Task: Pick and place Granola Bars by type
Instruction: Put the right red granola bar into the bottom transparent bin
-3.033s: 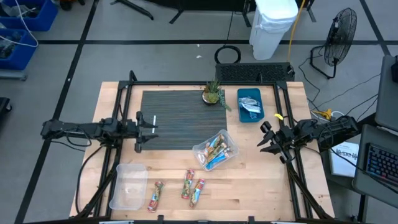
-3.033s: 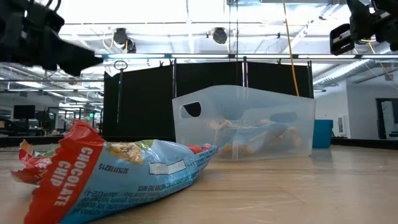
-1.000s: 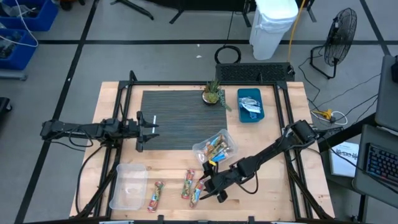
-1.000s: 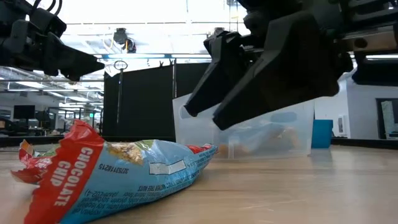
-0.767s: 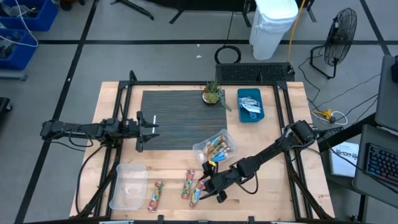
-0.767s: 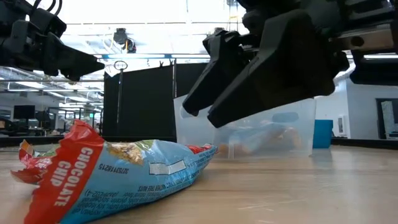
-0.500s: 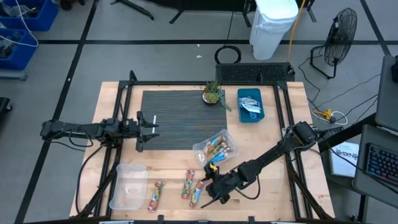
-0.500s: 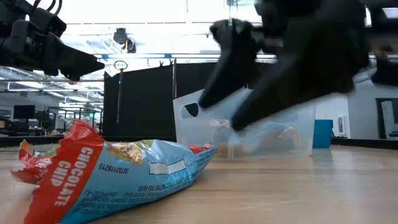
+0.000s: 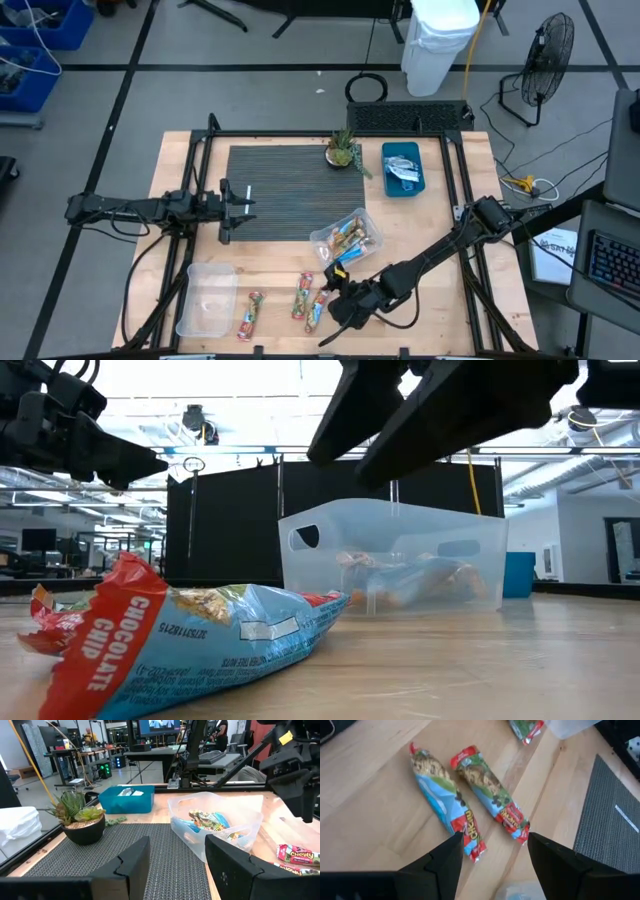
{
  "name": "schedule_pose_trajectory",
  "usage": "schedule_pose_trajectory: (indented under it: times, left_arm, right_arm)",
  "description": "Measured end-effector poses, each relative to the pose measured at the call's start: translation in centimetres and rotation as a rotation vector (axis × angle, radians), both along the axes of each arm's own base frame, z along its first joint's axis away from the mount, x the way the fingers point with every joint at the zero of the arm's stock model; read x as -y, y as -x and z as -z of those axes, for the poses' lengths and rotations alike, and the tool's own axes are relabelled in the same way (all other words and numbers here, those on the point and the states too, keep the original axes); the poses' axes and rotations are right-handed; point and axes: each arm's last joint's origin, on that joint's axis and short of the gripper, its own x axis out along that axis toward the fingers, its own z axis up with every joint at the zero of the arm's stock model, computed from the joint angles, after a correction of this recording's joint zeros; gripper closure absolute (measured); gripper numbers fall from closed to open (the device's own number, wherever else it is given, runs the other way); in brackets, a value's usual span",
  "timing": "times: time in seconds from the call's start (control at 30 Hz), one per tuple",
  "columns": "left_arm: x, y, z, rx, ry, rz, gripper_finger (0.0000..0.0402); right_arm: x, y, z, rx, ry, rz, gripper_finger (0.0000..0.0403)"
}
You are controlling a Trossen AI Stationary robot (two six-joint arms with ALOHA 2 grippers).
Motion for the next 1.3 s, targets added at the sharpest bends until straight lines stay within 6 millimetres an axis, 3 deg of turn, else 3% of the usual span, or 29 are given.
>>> schedule_pose_trajectory:
  times: [0.4, 0.7, 0.9, 1.1, 1.3]
  left_arm:
    - [0.0, 0.0, 0.0, 0.0, 0.0, 0.0, 0.0206]
    - [0.0, 0.0, 0.0, 0.0, 0.0, 0.0, 0.0206]
    - [0.0, 0.0, 0.0, 0.0, 0.0, 0.0, 0.0206]
    - [0.0, 0.0, 0.0, 0.0, 0.0, 0.0, 0.0206]
    - [0.0, 0.0, 0.0, 0.0, 0.0, 0.0, 0.0206]
  right_arm:
    - [-1.1, -1.7, 5.6, -0.105, 0.043, -0.062, 0.0191]
    - [-0.5, -2.3, 5.8, -0.105, 0.022, -0.022, 0.0199]
    - [-0.1, -2.5, 5.9, -0.124, -0.004, -0.015, 0.026]
    - [-0.1, -2.5, 5.9, -0.135, -0.008, -0.042, 0.0381]
    - [-0.4, -2.3, 5.6, -0.125, -0.026, -0.034, 0.0397]
